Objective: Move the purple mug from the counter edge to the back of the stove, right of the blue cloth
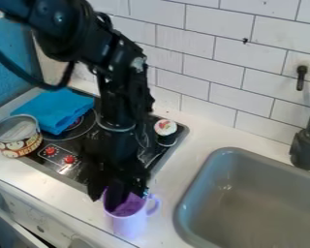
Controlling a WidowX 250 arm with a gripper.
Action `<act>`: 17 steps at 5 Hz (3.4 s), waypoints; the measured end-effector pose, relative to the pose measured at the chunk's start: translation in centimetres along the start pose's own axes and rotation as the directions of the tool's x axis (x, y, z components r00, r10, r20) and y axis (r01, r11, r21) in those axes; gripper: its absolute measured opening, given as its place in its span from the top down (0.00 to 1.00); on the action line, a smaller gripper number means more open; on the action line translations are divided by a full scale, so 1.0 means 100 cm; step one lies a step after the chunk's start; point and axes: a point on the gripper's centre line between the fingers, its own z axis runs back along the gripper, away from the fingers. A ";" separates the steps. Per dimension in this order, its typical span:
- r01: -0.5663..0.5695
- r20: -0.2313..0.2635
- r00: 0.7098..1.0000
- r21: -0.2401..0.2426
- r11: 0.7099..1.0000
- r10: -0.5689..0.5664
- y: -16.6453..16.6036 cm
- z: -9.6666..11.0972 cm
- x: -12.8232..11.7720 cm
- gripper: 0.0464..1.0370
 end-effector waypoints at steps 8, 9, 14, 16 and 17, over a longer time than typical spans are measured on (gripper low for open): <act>-0.395 0.204 0.871 -0.247 0.885 0.446 0.143 0.053 0.111 0.97; -0.414 0.148 0.878 -0.240 0.878 0.455 0.138 0.037 0.119 0.97; -0.492 0.135 0.837 -0.238 0.837 0.530 0.138 0.033 0.118 0.72; -0.469 0.194 0.834 -0.244 0.849 0.517 0.133 0.054 0.104 0.14; -0.409 0.221 0.866 -0.203 0.890 0.449 0.116 0.065 0.086 0.02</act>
